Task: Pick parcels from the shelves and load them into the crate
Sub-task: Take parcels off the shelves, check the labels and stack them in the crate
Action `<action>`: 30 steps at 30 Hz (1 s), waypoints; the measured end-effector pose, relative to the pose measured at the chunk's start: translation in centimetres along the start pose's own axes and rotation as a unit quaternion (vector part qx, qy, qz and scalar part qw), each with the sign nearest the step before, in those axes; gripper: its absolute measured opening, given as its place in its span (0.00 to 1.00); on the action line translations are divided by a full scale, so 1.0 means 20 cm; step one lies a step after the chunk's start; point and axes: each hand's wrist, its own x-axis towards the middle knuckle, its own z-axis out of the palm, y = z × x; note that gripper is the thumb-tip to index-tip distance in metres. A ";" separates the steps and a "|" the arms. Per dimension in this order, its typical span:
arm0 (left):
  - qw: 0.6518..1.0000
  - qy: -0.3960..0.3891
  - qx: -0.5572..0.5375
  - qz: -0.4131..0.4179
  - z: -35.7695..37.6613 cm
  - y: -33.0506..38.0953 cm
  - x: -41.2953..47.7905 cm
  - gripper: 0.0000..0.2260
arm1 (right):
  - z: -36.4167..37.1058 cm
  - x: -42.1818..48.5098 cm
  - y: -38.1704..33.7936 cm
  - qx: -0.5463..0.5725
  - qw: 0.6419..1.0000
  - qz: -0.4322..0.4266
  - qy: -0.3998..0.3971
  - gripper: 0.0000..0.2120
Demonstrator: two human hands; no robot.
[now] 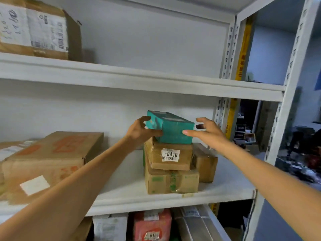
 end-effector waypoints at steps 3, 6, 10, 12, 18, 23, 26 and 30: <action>0.987 -0.062 -0.141 -0.039 0.06 0.05 0.01 0.22 | 0.04 0.05 0.00 0.076 0.997 0.008 -0.028 0.38; 0.986 -0.044 -0.148 -0.056 0.11 0.12 0.01 0.17 | 0.12 0.07 -0.04 0.133 0.991 0.013 0.000 0.25; 0.987 0.000 -0.151 -0.053 0.11 0.12 -0.01 0.19 | 0.16 0.05 -0.07 0.187 0.982 0.029 0.022 0.17; 0.983 -0.006 -0.180 -0.047 0.08 0.11 -0.05 0.19 | 0.16 0.02 -0.07 0.214 0.976 0.023 0.025 0.18; 0.977 -0.017 -0.212 0.019 0.02 0.03 -0.24 0.31 | 0.17 -0.16 -0.02 0.200 0.979 -0.046 -0.006 0.28; 0.973 -0.035 -0.221 0.050 -0.01 -0.04 -0.36 0.36 | 0.22 -0.31 -0.01 0.207 0.975 -0.083 -0.002 0.34; 0.971 -0.039 -0.228 0.053 -0.02 -0.08 -0.42 0.36 | 0.23 -0.37 -0.01 0.199 0.977 -0.079 -0.007 0.36; 0.970 -0.034 -0.237 0.052 0.00 -0.16 -0.52 0.38 | 0.25 -0.45 0.00 0.158 0.984 -0.077 -0.001 0.39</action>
